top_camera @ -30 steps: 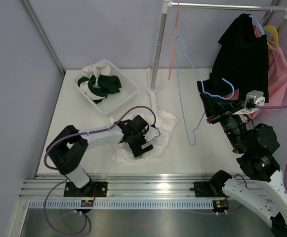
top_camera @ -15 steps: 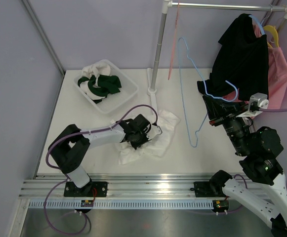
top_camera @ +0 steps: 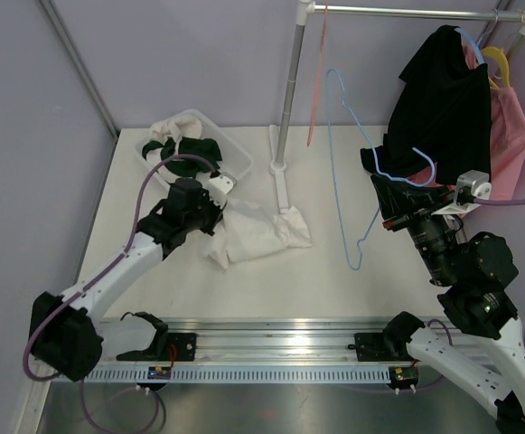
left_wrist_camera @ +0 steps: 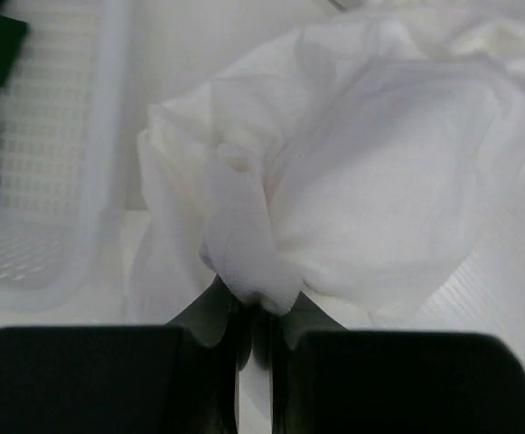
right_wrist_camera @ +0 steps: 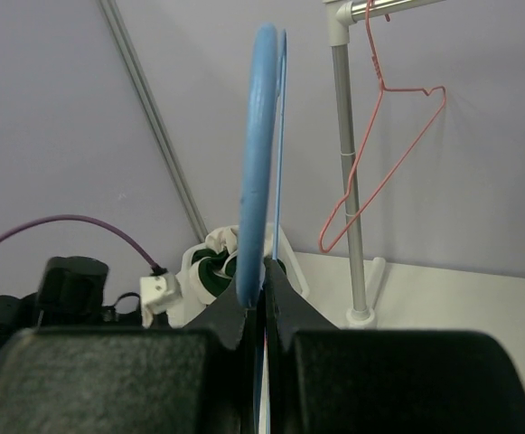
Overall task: Remove the t-shirt from the hanger
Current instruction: Place the tshirt into the basket
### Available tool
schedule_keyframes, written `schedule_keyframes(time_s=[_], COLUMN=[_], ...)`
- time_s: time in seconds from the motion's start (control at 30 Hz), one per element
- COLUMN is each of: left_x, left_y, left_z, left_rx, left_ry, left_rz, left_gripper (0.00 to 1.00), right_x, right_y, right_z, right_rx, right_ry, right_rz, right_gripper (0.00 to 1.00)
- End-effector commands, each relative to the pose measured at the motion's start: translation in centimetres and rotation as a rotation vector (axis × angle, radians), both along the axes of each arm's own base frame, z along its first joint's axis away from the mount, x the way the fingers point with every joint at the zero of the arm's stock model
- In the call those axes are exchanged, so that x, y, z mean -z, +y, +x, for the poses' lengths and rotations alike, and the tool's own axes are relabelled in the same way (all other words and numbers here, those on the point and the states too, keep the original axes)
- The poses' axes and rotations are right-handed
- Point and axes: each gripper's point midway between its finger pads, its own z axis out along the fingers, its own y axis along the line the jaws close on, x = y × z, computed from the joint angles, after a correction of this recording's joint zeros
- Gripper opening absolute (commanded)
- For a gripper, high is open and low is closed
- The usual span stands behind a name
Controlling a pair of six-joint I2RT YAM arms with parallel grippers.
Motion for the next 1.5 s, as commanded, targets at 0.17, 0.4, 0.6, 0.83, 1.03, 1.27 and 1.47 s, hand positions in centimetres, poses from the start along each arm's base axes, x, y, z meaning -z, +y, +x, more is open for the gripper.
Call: schedule_keyframes(time_s=[0.17, 0.4, 0.6, 0.83, 1.03, 1.27, 1.47], left_x=[-14.8, -27.2, -33.1, -34.9, -33.6, -25.3, -15.8], left_y=[2.8, 6.9, 10.3, 11.7, 13.1, 13.3, 12.8], left_z=[0.8, 3.4, 6.0, 10.8, 16.0, 22.1, 26.0], left_rx=[-0.144, -0.282, -0.454, -0.566, -0.648, -0.655, -0.621], left_ry=[-0.357, -0.493, -0.638, -0.716, -0.686, -0.521, -0.330], left_rz=[-0.238, -0.267, -0.245, -0.198, -0.144, -0.070, -0.011], left_gripper=[0.00, 0.00, 0.00, 0.00, 0.00, 0.00, 0.00], right_x=[-1.3, -1.3, -1.3, -1.1, -1.1, -1.1, -1.1], right_y=[-0.9, -1.3, -1.4, -1.0, -1.1, -1.4, -1.4], right_z=[0.1, -0.1, -0.1, 0.7, 0.6, 0.4, 0.4], right_rx=[0.047, 0.055, 0.063, 0.073, 0.076, 0.083, 0.084], right_ry=[-0.032, -0.037, -0.042, -0.029, -0.031, -0.038, -0.038], right_rz=[0.018, 0.020, 0.019, 0.002, 0.004, 0.005, 0.004], right_gripper=[0.00, 0.00, 0.00, 0.00, 0.00, 0.00, 0.00])
